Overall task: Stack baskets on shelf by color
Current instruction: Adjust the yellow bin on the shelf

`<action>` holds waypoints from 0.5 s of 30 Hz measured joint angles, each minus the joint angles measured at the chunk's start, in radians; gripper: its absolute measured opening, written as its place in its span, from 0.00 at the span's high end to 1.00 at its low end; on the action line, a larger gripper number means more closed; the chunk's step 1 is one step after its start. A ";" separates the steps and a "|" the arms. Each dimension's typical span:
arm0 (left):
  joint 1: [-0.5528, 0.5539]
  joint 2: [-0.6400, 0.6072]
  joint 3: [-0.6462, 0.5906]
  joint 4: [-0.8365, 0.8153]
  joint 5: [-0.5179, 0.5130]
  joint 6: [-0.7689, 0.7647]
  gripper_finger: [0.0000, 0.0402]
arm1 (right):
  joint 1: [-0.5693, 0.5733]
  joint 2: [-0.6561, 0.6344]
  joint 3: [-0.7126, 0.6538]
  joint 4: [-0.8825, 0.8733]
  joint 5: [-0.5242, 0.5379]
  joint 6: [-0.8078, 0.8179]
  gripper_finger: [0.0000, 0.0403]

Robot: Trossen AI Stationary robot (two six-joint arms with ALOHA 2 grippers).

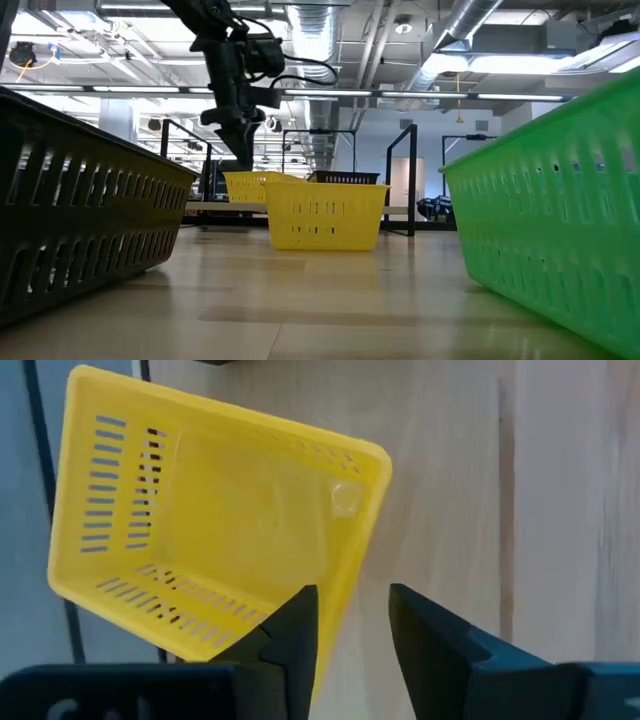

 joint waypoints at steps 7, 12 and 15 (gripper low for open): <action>0.001 0.001 -0.026 -0.012 0.005 0.060 0.72 | 0.000 0.000 0.000 0.011 0.000 -0.006 1.00; 0.002 0.001 -0.069 0.023 -0.049 0.064 0.72 | 0.000 0.000 0.000 0.018 0.000 -0.007 1.00; 0.002 0.001 -0.081 0.054 -0.066 0.055 0.72 | 0.000 0.000 0.000 0.022 0.000 -0.007 1.00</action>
